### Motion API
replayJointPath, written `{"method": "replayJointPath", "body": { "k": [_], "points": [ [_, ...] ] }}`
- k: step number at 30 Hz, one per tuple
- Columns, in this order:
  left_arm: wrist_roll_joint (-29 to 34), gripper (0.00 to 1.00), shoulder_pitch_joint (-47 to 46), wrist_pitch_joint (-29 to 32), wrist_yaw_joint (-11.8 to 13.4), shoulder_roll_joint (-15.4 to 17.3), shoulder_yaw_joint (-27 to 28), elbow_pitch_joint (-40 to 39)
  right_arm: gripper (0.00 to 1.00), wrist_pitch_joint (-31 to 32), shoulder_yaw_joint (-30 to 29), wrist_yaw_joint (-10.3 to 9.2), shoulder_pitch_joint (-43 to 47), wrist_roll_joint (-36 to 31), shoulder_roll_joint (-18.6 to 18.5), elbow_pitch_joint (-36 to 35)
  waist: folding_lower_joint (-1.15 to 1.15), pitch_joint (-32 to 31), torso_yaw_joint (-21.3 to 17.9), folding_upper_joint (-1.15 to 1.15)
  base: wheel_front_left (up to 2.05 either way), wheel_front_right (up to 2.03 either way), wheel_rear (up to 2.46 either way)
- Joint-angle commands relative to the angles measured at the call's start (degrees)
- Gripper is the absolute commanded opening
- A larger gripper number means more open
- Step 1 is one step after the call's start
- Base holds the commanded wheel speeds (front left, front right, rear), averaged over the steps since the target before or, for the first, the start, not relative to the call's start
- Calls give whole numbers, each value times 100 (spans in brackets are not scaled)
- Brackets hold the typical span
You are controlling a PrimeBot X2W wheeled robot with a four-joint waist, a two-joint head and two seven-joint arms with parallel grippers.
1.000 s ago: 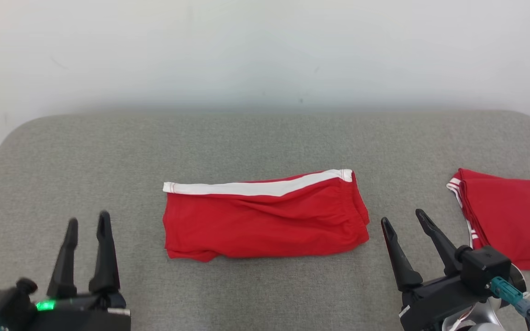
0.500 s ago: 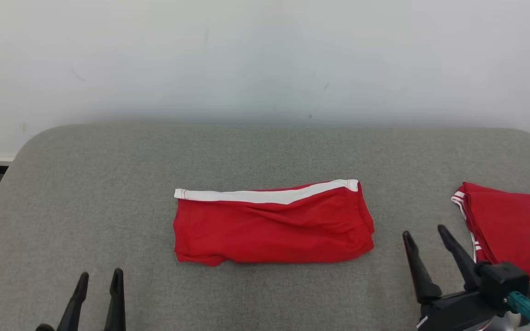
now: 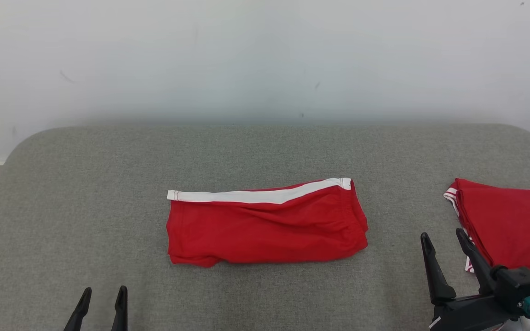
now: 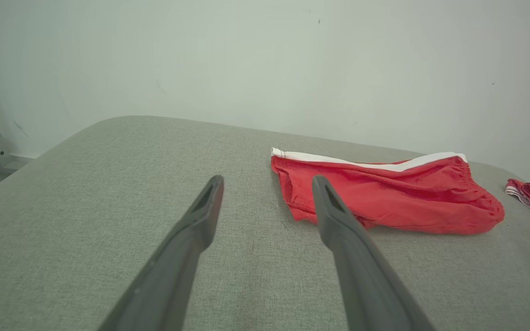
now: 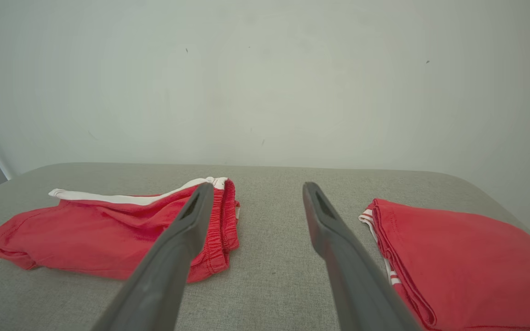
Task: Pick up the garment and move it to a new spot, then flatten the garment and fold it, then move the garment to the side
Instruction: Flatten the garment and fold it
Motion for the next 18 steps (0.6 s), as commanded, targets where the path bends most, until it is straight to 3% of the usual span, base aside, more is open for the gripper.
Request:
{"method": "replayJointPath", "body": {
  "k": [1,18],
  "points": [
    [14,100,-50,39,-2,36,-21,-1,100,-19,-23,-3,-47,-43,-15,10,0,18,-3,0,0,0,0],
    [-76,100,-178,272,203,60,-21,-141,100,96,57,-3,-147,39,-14,60,0,108,11,0,0,0,0]
  ]
}}
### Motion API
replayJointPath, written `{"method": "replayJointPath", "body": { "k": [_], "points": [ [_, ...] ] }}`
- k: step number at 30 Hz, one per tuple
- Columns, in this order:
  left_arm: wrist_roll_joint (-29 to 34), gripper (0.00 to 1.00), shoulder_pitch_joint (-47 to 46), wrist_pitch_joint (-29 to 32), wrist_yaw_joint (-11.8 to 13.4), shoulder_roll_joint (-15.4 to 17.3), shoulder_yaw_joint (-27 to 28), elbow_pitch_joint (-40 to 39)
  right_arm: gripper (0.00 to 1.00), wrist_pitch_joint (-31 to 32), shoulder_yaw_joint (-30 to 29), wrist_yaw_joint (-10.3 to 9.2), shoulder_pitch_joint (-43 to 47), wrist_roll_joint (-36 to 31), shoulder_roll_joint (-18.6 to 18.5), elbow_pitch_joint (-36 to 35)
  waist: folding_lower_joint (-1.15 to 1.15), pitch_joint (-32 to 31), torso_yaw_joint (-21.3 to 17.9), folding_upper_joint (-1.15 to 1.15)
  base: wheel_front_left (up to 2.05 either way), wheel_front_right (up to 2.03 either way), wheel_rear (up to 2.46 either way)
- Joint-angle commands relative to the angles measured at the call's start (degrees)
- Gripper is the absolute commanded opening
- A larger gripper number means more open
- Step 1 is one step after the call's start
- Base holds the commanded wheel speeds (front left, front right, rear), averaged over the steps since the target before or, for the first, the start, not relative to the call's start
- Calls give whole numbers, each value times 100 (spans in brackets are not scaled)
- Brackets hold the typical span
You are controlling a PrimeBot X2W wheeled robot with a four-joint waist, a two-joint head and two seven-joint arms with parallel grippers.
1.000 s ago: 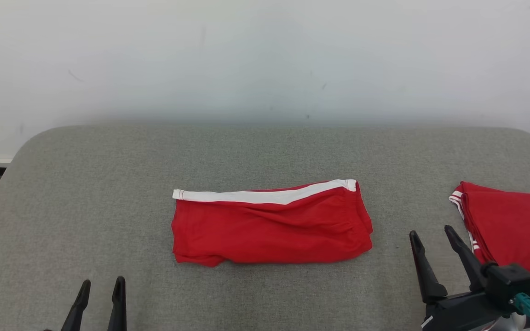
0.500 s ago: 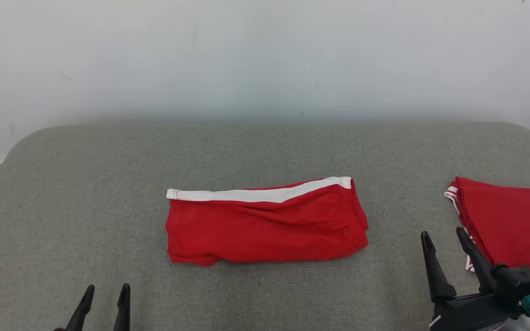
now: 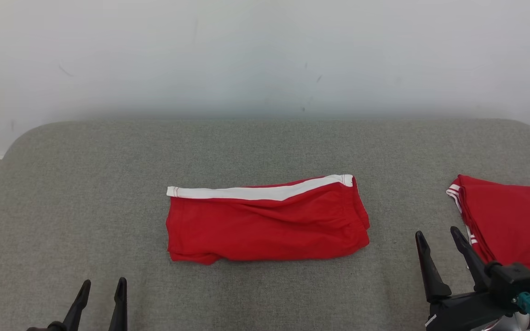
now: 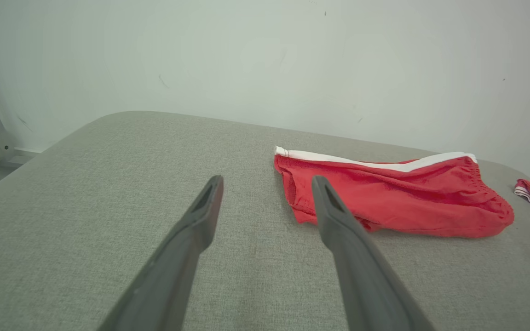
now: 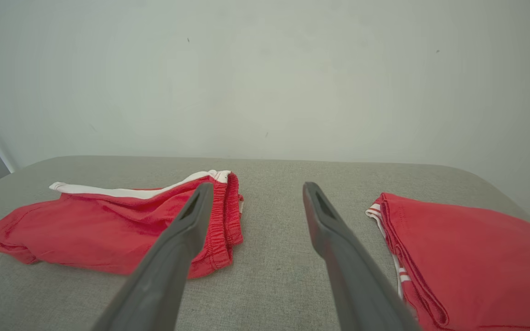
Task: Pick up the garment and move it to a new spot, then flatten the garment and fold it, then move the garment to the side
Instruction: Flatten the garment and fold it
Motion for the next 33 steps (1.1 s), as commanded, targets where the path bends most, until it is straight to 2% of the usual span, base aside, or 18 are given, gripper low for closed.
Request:
{"method": "replayJointPath", "body": {
  "k": [1,8,12,14,21,27,33],
  "points": [
    [-22,100,-49,11,14,50,-13,-14,100,34,11,-3,-67,15,-16,10,0,5,-2,0,0,0,0],
    [-13,100,-55,71,63,62,-51,-45,100,80,47,-3,-117,-72,-14,-43,0,26,-7,0,0,0,0],
    [-8,100,-52,76,81,87,-64,-74,100,467,10,-3,-213,-206,-16,-77,0,48,-35,0,0,0,0],
    [-21,100,-52,67,95,85,-69,-89,100,865,-1,-3,-309,-123,-13,-104,0,57,-48,0,0,0,0],
    [-40,100,-77,103,101,91,-125,-117,100,2888,60,-3,-716,-85,-17,-257,0,113,-52,0,0,0,0],
    [-17,100,-184,115,115,82,-200,-156,100,4058,-184,-2,-1183,10,-11,-236,0,294,57,0,0,0,0],
    [-11,100,-304,83,127,86,-233,-177,100,4889,-396,-2,-1832,10,-13,-35,0,535,202,0,0,0,0]
  ]
}}
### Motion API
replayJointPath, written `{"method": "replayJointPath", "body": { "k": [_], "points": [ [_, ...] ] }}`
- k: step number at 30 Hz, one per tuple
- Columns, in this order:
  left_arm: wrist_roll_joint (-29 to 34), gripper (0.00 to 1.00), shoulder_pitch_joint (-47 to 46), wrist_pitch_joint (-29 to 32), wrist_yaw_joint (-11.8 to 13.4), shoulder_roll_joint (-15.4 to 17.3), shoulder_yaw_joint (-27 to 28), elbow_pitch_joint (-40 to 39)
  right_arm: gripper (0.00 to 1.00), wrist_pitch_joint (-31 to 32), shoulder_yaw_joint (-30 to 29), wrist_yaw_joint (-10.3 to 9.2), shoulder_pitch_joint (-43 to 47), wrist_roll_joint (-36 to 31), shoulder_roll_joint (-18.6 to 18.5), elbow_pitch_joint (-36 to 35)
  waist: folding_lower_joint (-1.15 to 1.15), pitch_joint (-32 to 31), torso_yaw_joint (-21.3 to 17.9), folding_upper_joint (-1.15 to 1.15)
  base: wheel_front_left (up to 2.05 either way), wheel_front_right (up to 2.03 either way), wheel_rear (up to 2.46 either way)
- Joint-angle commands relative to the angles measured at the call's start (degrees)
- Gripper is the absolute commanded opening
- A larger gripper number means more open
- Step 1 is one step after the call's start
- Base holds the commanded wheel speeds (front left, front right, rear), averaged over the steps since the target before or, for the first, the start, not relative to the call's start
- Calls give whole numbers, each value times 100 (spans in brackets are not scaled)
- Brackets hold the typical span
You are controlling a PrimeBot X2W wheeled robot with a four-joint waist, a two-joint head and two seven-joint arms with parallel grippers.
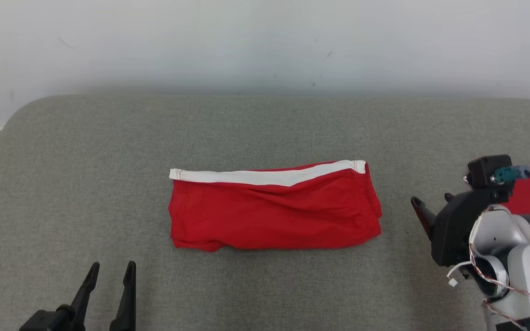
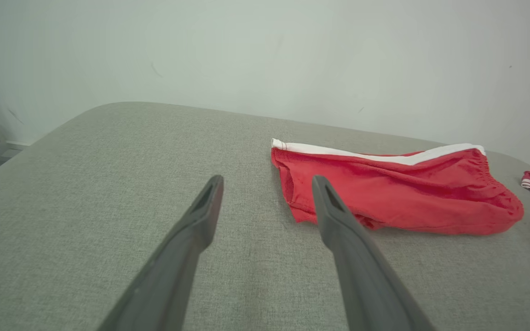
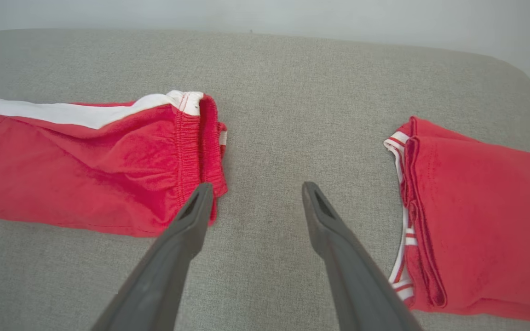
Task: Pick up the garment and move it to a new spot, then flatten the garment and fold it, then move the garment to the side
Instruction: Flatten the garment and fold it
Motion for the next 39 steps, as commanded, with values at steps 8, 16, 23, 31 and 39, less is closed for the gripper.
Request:
{"method": "replayJointPath", "body": {
  "k": [8,16,23,31,39],
  "points": [
    [35,100,-285,-90,-12,-10,-96,37,100,530,62,-1,-772,90,-7,468,-1,417,307,0,0,0,0],
    [53,100,-415,-198,13,-70,-160,82,100,540,-26,-1,-991,-81,-13,943,-1,619,482,0,0,0,0],
    [43,100,-540,-267,-26,-97,-235,184,100,410,-4,-1,-1171,-15,-11,1315,-1,779,624,0,0,0,0],
    [26,100,-606,-309,-28,-122,-308,284,100,439,-244,-1,-1262,-173,-11,1698,-1,857,777,0,0,0,0],
    [1,100,-616,-312,-55,-108,-399,346,100,617,-308,-1,-1484,-54,-10,2254,-1,820,977,0,0,0,0]
  ]
}}
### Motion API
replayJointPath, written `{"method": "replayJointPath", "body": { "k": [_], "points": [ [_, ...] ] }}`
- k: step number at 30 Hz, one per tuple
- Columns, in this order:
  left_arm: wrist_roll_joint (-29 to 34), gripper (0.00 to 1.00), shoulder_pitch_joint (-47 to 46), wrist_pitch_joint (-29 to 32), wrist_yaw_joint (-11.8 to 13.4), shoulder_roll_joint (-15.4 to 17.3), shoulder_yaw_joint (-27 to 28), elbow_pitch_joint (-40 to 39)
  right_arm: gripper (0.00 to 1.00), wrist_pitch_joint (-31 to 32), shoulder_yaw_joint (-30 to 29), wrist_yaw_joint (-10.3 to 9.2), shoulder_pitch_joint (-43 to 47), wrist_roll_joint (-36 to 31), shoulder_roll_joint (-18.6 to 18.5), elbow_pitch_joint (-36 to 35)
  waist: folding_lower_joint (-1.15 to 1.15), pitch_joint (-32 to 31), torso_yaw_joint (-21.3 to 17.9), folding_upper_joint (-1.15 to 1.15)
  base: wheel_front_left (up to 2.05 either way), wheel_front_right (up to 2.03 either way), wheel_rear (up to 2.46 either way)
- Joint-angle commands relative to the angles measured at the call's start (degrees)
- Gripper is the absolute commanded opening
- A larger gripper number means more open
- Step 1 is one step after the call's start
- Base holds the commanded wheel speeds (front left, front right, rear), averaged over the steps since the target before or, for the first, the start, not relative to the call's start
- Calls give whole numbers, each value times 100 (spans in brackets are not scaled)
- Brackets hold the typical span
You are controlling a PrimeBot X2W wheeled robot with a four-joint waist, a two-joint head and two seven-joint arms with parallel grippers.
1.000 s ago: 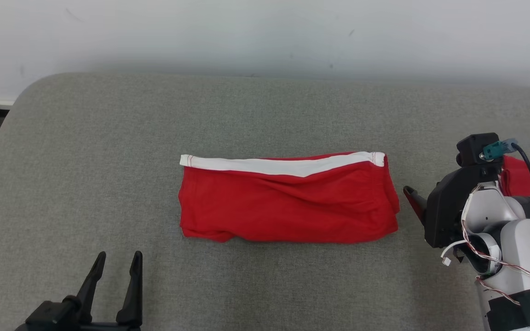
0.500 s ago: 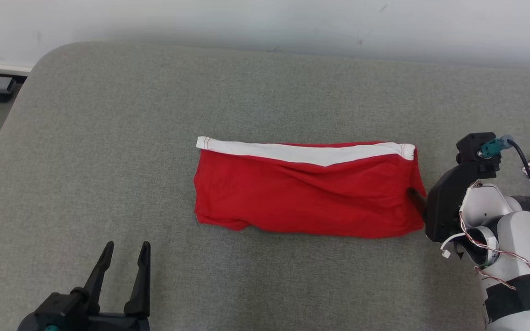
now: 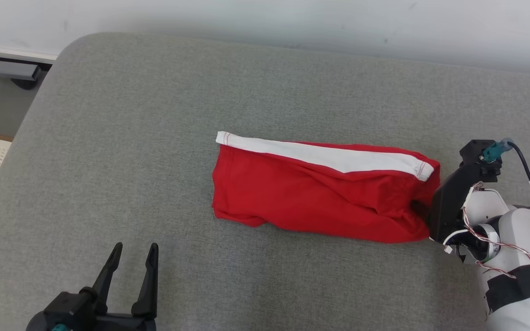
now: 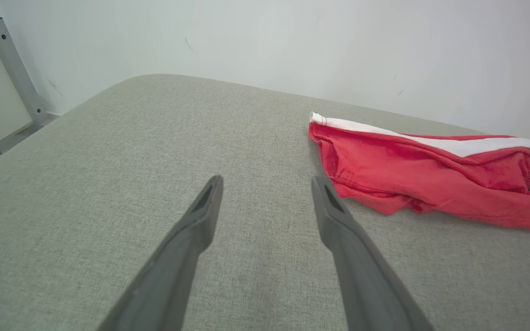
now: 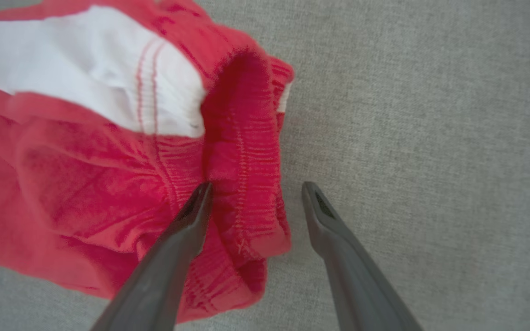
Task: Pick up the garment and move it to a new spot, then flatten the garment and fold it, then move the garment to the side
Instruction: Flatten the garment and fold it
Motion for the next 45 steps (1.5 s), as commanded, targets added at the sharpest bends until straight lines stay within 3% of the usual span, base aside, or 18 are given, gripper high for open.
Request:
{"method": "replayJointPath", "body": {
  "k": [1,15,17,18,19,20,22,23,25,26,36,45],
  "points": [
    [-12,100,-53,-25,-16,29,-4,16,100,55,-15,-1,-78,-9,-16,53,0,-24,49,-1,0,0,0],
    [-73,100,-28,10,-24,66,-124,14,100,351,-234,-1,-467,-138,-15,588,0,-49,318,-1,0,0,0],
    [-88,100,-37,12,-21,67,-137,5,87,318,-286,-1,-520,-124,-15,668,0,-31,353,-1,0,0,0],
    [-92,100,-43,12,-19,72,-139,5,62,312,-293,-1,-539,-125,-13,708,0,-24,364,-1,0,0,0],
    [-92,100,-43,12,-19,72,-139,5,62,312,-293,-1,-539,-125,-13,708,0,-24,364,-1,0,0,0],
    [-99,100,-50,11,-15,74,-144,4,49,298,-312,-1,-566,-125,-12,749,0,-14,377,-1,0,0,0],
    [-111,100,-63,9,-12,75,-152,2,42,256,-344,-1,-612,-146,-13,823,0,1,395,-1,0,0,0],
    [-117,100,-70,8,-12,76,-157,3,34,245,-361,-1,-633,-152,-13,863,0,10,404,-1,0,0,0],
    [-129,100,-73,6,0,73,-164,3,5,200,-386,-1,-675,-176,-12,938,0,24,413,-1,0,0,0],
    [-135,100,-72,5,4,72,-166,2,0,179,-397,-1,-699,-186,-13,973,0,29,413,-1,0,0,0],
    [-197,100,-60,-21,62,95,-146,4,0,148,-619,-2,-706,-401,-30,892,0,-24,247,-1,0,0,0],
    [-244,100,-30,-40,110,119,-133,-35,0,678,-977,-1,-323,-1215,-23,-78,0,-82,12,-1,0,0,0]
  ]
}}
